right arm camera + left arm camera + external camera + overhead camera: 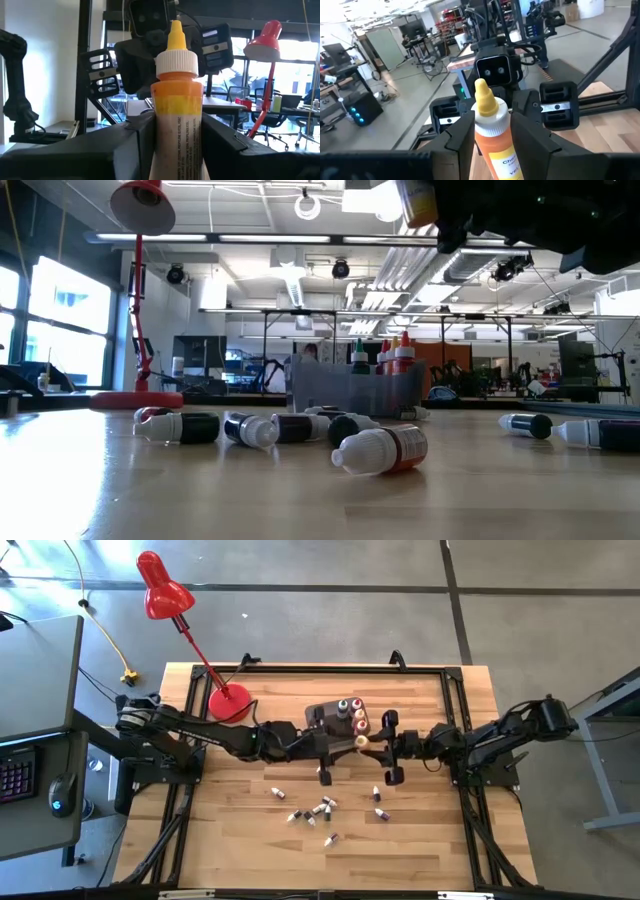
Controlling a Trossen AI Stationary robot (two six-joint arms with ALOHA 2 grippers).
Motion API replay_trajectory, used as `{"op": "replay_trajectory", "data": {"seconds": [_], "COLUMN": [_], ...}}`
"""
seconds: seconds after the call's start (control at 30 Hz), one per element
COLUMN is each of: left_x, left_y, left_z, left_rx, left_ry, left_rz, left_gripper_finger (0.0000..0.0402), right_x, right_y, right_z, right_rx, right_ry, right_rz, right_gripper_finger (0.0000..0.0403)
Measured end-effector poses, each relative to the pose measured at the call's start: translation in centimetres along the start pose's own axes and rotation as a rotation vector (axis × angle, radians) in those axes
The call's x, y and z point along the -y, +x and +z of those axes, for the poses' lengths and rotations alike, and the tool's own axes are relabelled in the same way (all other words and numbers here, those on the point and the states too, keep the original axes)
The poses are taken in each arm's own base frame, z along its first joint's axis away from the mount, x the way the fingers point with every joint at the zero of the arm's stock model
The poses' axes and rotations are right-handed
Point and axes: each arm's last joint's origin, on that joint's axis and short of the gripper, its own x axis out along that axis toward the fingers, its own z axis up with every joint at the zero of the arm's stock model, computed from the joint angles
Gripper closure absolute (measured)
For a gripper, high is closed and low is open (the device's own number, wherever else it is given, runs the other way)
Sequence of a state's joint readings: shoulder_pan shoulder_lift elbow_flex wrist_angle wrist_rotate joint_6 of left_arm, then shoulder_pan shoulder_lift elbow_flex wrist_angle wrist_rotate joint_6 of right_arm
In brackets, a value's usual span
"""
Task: Pick & Place food coloring
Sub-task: Put the large yellow food coloring bottle into the black bin
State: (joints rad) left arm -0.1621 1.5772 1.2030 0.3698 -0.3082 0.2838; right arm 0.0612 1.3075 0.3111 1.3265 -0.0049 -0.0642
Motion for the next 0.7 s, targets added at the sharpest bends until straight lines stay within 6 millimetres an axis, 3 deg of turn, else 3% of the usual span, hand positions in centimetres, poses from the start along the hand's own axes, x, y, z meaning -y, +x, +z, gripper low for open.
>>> {"op": "replay_trajectory", "data": {"seconds": [0.17, 0.5, 0.7], "left_x": [-0.8, -1.7, -1.5], "left_y": [0.3, 0.6, 1.0], "left_z": [-0.5, -0.8, -1.0], "left_rx": [-0.029, -0.001, 0.009], "left_ry": [-0.013, -0.022, -0.052], "left_rz": [-0.014, -0.098, -0.082], "left_gripper_finger": [0.0258, 0.0145, 0.0149], "right_x": [0.0, 0.0, 0.0], "right_y": [0.0, 0.0, 0.0], "right_z": [0.0, 0.1, 0.1], "right_rx": [0.002, 0.003, 0.003], "right_ry": [0.003, -0.004, -0.004], "right_rz": [-0.007, -0.007, -0.007], "right_gripper_finger": [0.0276, 0.0276, 0.0276]}}
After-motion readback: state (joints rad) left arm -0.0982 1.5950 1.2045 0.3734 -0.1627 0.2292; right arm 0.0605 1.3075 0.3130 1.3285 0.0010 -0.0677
